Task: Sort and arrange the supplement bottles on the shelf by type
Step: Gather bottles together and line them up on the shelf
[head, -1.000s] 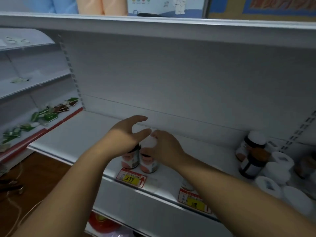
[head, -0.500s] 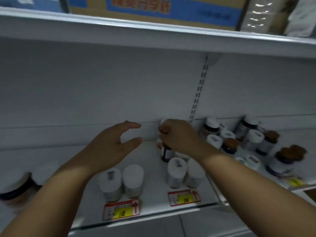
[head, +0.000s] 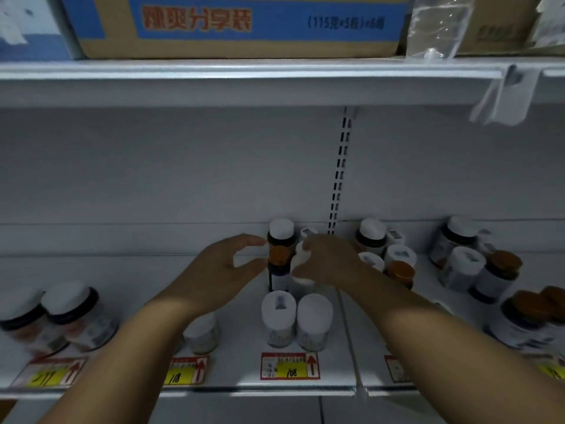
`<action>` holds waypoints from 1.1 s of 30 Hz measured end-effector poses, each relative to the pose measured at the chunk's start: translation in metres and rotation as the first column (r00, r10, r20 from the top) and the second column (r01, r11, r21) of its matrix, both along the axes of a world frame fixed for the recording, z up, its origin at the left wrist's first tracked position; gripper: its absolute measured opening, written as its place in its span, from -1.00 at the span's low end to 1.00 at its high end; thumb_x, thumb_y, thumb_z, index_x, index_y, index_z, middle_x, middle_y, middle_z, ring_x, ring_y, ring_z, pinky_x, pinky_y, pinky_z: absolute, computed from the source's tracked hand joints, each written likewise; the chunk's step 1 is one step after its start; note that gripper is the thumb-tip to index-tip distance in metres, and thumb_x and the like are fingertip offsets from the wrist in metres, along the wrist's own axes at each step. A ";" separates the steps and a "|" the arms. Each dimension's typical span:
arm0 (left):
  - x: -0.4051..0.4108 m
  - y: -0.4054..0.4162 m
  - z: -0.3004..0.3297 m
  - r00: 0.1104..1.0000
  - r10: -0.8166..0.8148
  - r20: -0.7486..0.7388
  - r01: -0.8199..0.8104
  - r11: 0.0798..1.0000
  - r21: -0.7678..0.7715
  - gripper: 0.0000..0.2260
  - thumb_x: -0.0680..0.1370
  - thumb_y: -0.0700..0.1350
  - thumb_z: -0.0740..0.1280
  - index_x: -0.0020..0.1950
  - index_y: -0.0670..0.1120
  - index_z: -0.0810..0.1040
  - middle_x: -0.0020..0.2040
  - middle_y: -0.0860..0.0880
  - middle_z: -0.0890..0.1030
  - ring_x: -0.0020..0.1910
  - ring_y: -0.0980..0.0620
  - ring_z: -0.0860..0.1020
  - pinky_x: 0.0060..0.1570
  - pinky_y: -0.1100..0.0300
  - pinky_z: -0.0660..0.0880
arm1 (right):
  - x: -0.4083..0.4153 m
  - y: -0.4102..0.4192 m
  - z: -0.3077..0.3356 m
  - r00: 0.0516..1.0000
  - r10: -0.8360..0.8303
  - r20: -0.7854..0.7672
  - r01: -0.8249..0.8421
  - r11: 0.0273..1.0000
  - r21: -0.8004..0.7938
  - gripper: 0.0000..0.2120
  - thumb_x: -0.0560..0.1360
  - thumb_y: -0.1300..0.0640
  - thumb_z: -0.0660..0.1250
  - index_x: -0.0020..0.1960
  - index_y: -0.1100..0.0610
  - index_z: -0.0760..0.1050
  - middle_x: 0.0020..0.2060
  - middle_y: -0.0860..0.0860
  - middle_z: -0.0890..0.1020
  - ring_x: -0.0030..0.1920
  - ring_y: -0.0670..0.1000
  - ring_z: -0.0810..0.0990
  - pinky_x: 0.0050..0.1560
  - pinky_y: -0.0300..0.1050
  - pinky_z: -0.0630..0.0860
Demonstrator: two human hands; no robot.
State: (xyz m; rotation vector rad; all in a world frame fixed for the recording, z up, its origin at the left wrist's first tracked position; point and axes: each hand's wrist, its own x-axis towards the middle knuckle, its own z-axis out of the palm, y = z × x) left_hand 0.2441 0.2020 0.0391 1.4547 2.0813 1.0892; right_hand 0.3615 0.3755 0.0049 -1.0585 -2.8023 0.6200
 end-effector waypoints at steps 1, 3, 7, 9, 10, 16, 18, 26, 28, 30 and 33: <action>0.002 -0.001 0.000 0.999 0.040 0.013 -0.040 0.999 0.017 -0.78 0.52 0.06 0.29 0.13 0.31 0.42 0.11 0.43 0.35 0.10 0.40 0.33 0.04 0.48 0.26 | 0.004 0.005 0.008 0.999 -0.010 -0.039 0.009 1.000 -0.015 -0.57 0.36 -0.03 0.40 0.15 0.13 0.45 0.04 0.08 0.55 -0.05 0.05 0.51 -0.12 -0.14 0.44; 0.008 -0.003 0.000 0.991 0.123 0.059 -0.127 0.989 0.077 -0.79 0.52 0.02 0.30 0.13 0.25 0.49 0.13 0.36 0.43 0.20 0.25 0.35 0.07 0.37 0.30 | 0.016 0.017 0.029 0.988 -0.023 -0.151 0.014 0.998 -0.062 -0.62 0.36 -0.07 0.40 0.09 0.09 0.44 -0.05 0.00 0.51 -0.10 -0.02 0.48 -0.18 -0.17 0.42; 0.030 0.001 0.000 0.961 0.162 0.226 -0.209 0.957 0.200 -0.76 0.48 -0.14 0.38 -0.01 0.23 0.53 0.03 0.33 0.56 0.12 0.23 0.51 -0.04 0.49 0.38 | 0.041 0.029 0.063 0.868 -0.065 -0.492 -0.103 0.946 -0.308 -0.88 0.38 0.03 0.42 -0.11 0.00 0.55 -0.16 -0.09 0.56 -0.18 -0.11 0.55 -0.22 -0.19 0.53; 0.045 0.006 -0.003 0.943 0.088 0.321 -0.157 0.968 0.195 -0.71 0.42 -0.17 0.45 0.00 0.19 0.53 -0.01 0.30 0.63 0.09 0.32 0.54 0.03 0.39 0.45 | 0.050 0.021 0.070 0.803 -0.123 -0.583 -0.255 0.813 -0.523 -0.97 0.39 0.09 0.41 -0.18 -0.01 0.63 -0.22 -0.04 0.66 -0.22 -0.04 0.65 -0.27 -0.15 0.61; 0.052 0.008 -0.005 0.936 0.052 0.348 -0.126 0.973 0.194 -0.67 0.38 -0.16 0.49 0.03 0.18 0.53 -0.01 0.29 0.64 0.06 0.32 0.55 0.02 0.34 0.49 | 0.052 0.017 0.070 0.795 -0.125 -0.593 -0.320 0.744 -0.586 -0.94 0.39 0.10 0.41 -0.18 -0.02 0.65 -0.25 -0.06 0.69 -0.24 -0.06 0.67 -0.29 -0.17 0.61; 0.072 0.004 -0.014 0.895 0.052 0.442 -0.159 0.965 0.208 -0.56 0.28 -0.05 0.48 0.14 0.11 0.52 0.05 0.12 0.66 0.01 0.07 0.64 -0.06 0.13 0.61 | 0.053 -0.005 0.056 0.780 -0.155 -0.606 -0.356 0.686 -0.634 -0.76 0.36 -0.12 0.40 -0.12 0.03 0.59 -0.20 -0.02 0.66 -0.27 -0.10 0.66 -0.27 -0.17 0.58; 0.074 0.001 -0.017 0.847 0.031 0.531 -0.179 0.957 0.228 -0.56 0.32 -0.05 0.46 0.19 0.03 0.52 0.08 0.00 0.66 0.03 -0.02 0.64 -0.03 0.06 0.61 | 0.052 -0.013 0.052 0.780 -0.144 -0.609 -0.344 0.715 -0.609 -0.61 0.34 -0.24 0.36 -0.07 0.06 0.54 -0.18 0.00 0.65 -0.25 -0.09 0.67 -0.29 -0.23 0.56; 0.060 -0.012 -0.018 0.520 -0.176 0.836 -0.156 0.943 0.295 -0.57 0.43 -0.06 0.25 0.28 -0.13 0.45 0.18 -0.22 0.60 0.14 -0.22 0.57 -0.01 0.00 0.58 | 0.043 -0.037 0.056 0.688 -0.234 -0.687 -0.492 0.546 -0.679 -0.82 0.49 0.07 0.30 -0.01 0.15 0.58 -0.07 0.12 0.66 -0.08 0.04 0.67 -0.17 -0.17 0.58; 0.056 -0.016 -0.017 0.655 -0.110 0.747 -0.195 0.931 0.308 -0.63 0.43 -0.03 0.30 0.22 -0.05 0.52 0.13 -0.13 0.64 0.12 -0.13 0.60 0.03 0.03 0.56 | 0.038 -0.045 0.057 0.674 -0.210 -0.708 -0.475 0.611 -0.633 -0.80 0.45 0.02 0.35 -0.04 0.14 0.59 -0.10 0.08 0.69 -0.09 0.02 0.68 -0.18 -0.17 0.60; 0.052 -0.023 -0.010 0.789 -0.016 0.614 -0.241 0.911 0.334 -0.68 0.41 -0.01 0.41 0.15 -0.03 0.57 0.05 -0.05 0.68 0.05 -0.03 0.63 -0.02 0.16 0.57 | 0.029 -0.054 0.057 0.675 -0.196 -0.712 -0.440 0.667 -0.601 -0.79 0.42 -0.03 0.38 -0.07 0.10 0.58 -0.15 0.01 0.69 -0.11 0.01 0.68 -0.14 -0.11 0.62; 0.040 -0.034 -0.004 0.837 0.014 0.547 -0.253 0.896 0.365 -0.65 0.40 -0.09 0.37 0.16 -0.13 0.57 0.00 -0.04 0.70 -0.02 0.03 0.65 -0.14 0.32 0.55 | 0.015 -0.065 0.055 0.688 -0.191 -0.700 -0.417 0.686 -0.596 -0.82 0.41 -0.03 0.40 -0.10 0.06 0.58 -0.14 -0.01 0.69 -0.10 0.01 0.68 -0.11 -0.07 0.63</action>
